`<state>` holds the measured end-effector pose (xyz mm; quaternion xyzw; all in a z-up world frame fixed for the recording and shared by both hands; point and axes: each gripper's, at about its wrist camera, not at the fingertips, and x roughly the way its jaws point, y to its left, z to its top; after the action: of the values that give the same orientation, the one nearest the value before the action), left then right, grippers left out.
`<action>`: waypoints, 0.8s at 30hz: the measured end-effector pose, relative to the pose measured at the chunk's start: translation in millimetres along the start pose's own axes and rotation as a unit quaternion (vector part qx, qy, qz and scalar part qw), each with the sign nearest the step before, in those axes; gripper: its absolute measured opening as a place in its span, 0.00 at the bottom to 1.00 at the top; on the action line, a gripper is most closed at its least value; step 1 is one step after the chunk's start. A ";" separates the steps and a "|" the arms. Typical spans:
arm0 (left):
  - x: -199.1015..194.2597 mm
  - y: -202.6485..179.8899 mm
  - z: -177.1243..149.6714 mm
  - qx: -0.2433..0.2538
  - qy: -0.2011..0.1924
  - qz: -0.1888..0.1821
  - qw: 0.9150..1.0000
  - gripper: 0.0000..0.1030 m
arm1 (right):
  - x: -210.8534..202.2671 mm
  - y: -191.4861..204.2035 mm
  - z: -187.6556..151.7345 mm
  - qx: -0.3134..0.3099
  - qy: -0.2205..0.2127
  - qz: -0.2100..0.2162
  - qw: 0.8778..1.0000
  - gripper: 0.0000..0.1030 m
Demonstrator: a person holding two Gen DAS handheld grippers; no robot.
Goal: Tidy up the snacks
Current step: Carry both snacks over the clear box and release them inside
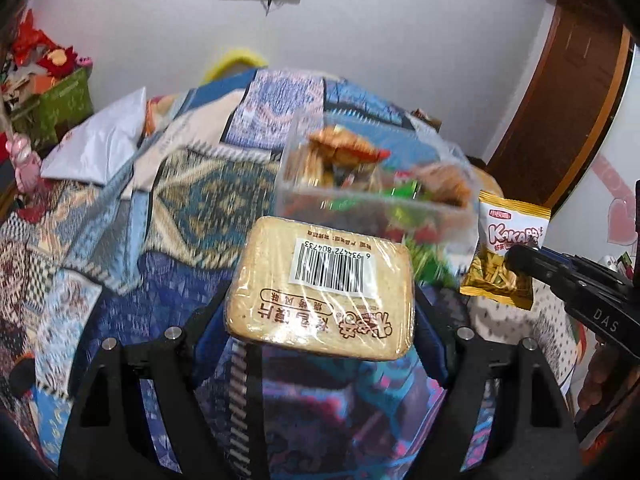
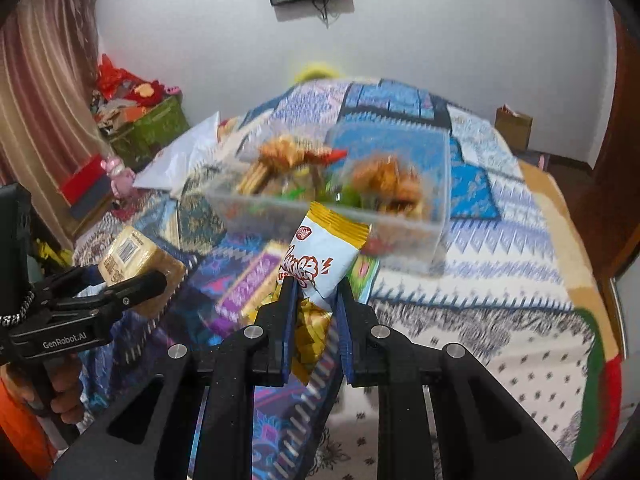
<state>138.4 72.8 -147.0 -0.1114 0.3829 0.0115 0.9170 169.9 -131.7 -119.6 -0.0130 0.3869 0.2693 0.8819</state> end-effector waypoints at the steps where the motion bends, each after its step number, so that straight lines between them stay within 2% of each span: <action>1: -0.3 -1.6 6.3 0.000 -0.005 -0.002 1.000 0.77 | -1.8 0.1 4.5 -0.001 -0.007 -0.002 1.000 0.16; 13: 20.0 -13.7 61.5 0.012 -0.040 -0.004 0.999 0.77 | 4.7 -7.7 49.1 0.001 -0.052 -0.009 0.999 0.16; 24: 75.2 -18.5 93.7 0.019 -0.026 0.004 0.999 0.77 | 49.9 -8.8 80.9 -0.010 -0.035 -0.015 0.999 0.16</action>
<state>259.1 69.9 -132.5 -0.0915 0.3598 0.0108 0.9285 256.5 -97.3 -99.0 -0.0183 0.3525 0.2602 0.8987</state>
